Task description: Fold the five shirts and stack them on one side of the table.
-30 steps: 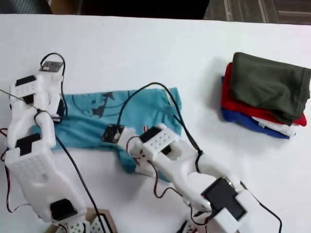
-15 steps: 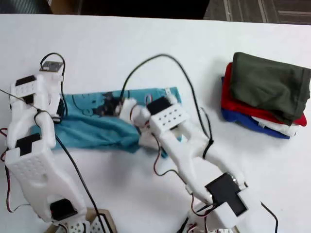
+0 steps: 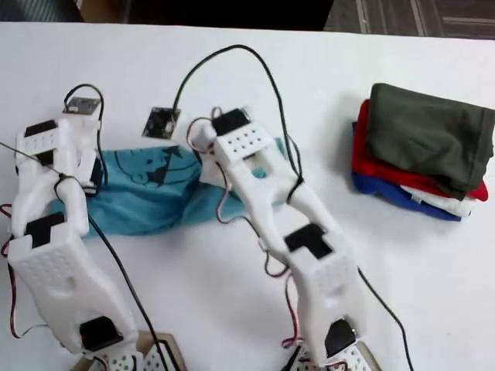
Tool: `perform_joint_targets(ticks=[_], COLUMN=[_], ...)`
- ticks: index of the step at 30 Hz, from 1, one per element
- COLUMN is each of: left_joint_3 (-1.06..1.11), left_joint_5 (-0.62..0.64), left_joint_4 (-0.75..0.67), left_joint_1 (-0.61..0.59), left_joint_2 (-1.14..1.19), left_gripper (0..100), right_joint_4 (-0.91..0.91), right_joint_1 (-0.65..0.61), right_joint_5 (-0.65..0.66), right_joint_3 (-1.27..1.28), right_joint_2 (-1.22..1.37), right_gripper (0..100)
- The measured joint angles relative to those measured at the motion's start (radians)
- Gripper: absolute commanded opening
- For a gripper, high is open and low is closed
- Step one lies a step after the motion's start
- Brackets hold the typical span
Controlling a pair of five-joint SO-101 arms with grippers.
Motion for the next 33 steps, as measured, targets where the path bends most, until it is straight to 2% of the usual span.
perform_joint_targets(ticks=[4, 6, 11, 15, 22, 25, 33], left_joint_3=[0.0, 0.0, 0.0, 0.0, 0.0, -0.005, -0.135], left_joint_5=[0.0, 0.0, 0.0, 0.0, 0.0, 0.0, 0.002], left_joint_4=[0.0, 0.0, 0.0, 0.0, 0.0, 0.002, 0.178], left_joint_1=[0.0, 0.0, 0.0, 0.0, 0.0, 0.0, -0.006], left_joint_2=[0.0, 0.0, 0.0, 0.0, 0.0, -0.005, -0.095], left_gripper=[3, 3, 3, 3, 4, 7, 15], right_joint_4=[0.081, 0.117, 0.175, 0.258, 0.304, 0.304, 0.304], right_joint_1=[0.002, 0.006, 0.043, 0.066, 0.078, 0.107, 0.18], right_joint_5=[-0.002, 0.0, -0.002, -0.054, -0.17, -0.213, -0.242], right_joint_3=[-0.158, -0.226, -0.367, -0.443, -0.46, -0.463, -0.413], right_joint_2=[0.098, 0.115, 0.117, 0.117, 0.117, 0.117, 0.117], right_gripper=[17.3, 19.8, 16.1, 0.6, 2.5, 2.7, 2.8])
